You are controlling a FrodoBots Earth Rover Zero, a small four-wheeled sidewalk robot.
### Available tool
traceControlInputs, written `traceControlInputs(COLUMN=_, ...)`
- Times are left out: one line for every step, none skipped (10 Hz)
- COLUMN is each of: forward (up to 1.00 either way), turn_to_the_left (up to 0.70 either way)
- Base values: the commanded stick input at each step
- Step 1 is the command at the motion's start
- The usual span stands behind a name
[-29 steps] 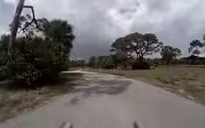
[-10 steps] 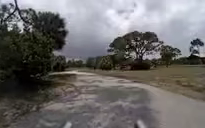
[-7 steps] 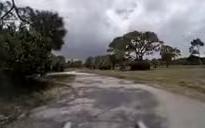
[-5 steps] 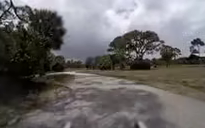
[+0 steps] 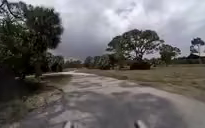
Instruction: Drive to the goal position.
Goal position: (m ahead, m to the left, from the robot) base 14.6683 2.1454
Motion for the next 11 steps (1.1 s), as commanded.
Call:
traceControlInputs(forward=0.85, turn_to_the_left=0.0)
traceControlInputs(forward=0.85, turn_to_the_left=0.0)
traceControlInputs(forward=0.85, turn_to_the_left=0.0)
traceControlInputs(forward=0.85, turn_to_the_left=0.0)
traceControlInputs(forward=0.85, turn_to_the_left=0.0)
traceControlInputs(forward=0.85, turn_to_the_left=0.0)
traceControlInputs(forward=0.85, turn_to_the_left=0.0)
traceControlInputs(forward=0.85, turn_to_the_left=0.0)
traceControlInputs(forward=0.85, turn_to_the_left=0.0)
traceControlInputs(forward=0.85, turn_to_the_left=0.0)
traceControlInputs(forward=0.85, turn_to_the_left=0.0)
